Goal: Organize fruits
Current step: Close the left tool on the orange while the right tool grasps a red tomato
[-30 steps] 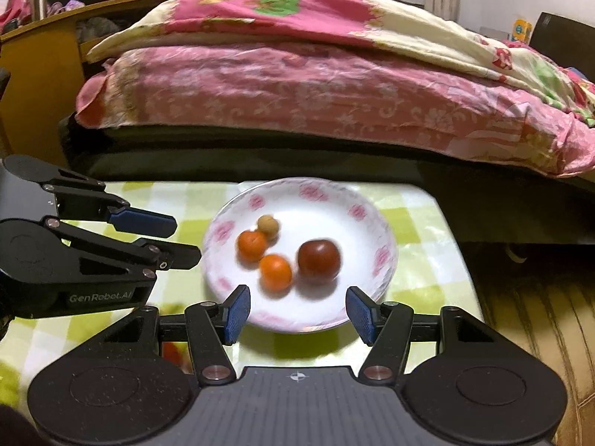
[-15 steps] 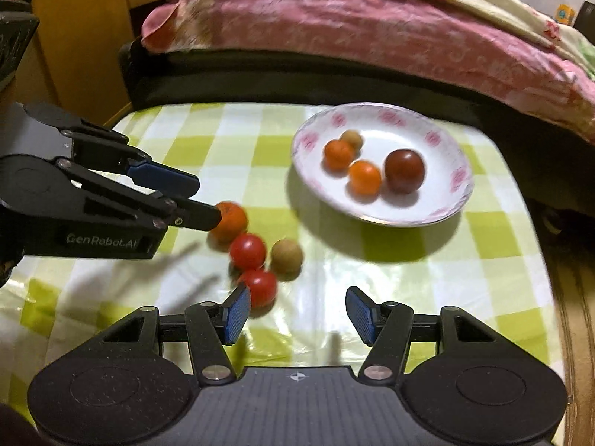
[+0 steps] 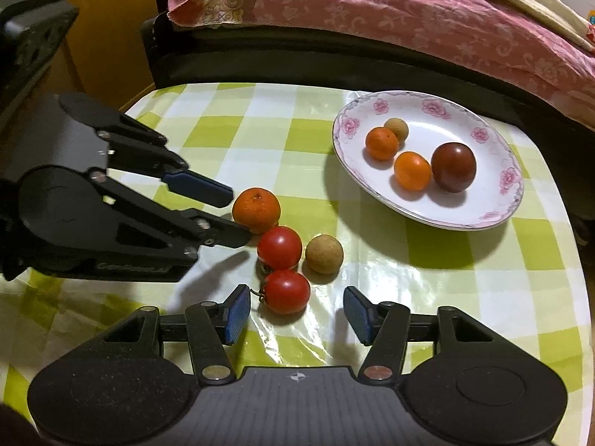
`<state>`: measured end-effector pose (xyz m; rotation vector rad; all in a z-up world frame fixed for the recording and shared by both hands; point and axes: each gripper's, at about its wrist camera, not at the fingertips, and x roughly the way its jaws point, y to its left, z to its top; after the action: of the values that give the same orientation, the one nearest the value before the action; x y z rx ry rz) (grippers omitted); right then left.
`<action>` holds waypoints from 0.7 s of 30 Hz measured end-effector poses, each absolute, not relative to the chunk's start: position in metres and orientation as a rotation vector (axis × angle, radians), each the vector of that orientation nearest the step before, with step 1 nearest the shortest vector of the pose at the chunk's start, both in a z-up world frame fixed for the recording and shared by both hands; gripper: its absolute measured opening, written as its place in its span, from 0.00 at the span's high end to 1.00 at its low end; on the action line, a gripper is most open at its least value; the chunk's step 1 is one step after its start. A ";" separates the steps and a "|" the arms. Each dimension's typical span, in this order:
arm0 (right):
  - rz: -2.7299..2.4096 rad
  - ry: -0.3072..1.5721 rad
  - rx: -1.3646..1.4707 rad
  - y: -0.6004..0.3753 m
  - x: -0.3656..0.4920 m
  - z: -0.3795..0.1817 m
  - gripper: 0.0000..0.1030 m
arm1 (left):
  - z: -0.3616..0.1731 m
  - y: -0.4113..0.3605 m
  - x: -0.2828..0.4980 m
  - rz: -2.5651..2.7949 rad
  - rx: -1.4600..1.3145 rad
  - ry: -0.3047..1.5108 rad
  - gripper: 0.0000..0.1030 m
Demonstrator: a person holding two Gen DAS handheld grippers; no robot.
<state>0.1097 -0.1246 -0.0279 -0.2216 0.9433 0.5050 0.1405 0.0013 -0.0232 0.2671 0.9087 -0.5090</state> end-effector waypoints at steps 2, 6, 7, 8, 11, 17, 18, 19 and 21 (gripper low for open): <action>0.514 0.950 -0.214 -0.124 0.112 -0.029 0.55 | -0.026 -0.001 0.144 -0.509 0.278 0.904 0.60; 0.533 0.971 -0.202 -0.123 0.115 -0.033 0.65 | -0.030 -0.004 0.150 -0.514 0.278 0.907 0.60; 0.531 0.974 -0.205 -0.123 0.115 -0.034 0.67 | -0.032 -0.005 0.150 -0.515 0.281 0.908 0.60; 0.531 0.968 -0.207 -0.123 0.115 -0.034 0.70 | -0.032 -0.006 0.150 -0.515 0.284 0.903 0.60; 0.525 0.972 -0.198 -0.126 0.117 -0.033 0.75 | -0.032 -0.007 0.150 -0.512 0.284 0.900 0.60; 0.511 0.980 -0.179 -0.134 0.120 -0.032 0.75 | -0.030 -0.005 0.143 -0.496 0.291 0.905 0.60; 0.509 0.980 -0.180 -0.135 0.120 -0.032 0.75 | -0.030 -0.005 0.142 -0.495 0.294 0.906 0.60; 0.509 0.982 -0.180 -0.136 0.121 -0.031 0.75 | -0.029 -0.003 0.140 -0.493 0.294 0.910 0.60; 0.505 0.985 -0.179 -0.138 0.121 -0.031 0.75 | -0.027 0.000 0.135 -0.493 0.291 0.919 0.60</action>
<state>0.1210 -0.1381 -0.0310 -0.1793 0.9845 0.5052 0.1352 -0.0001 -0.0270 0.2911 0.9186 -0.4932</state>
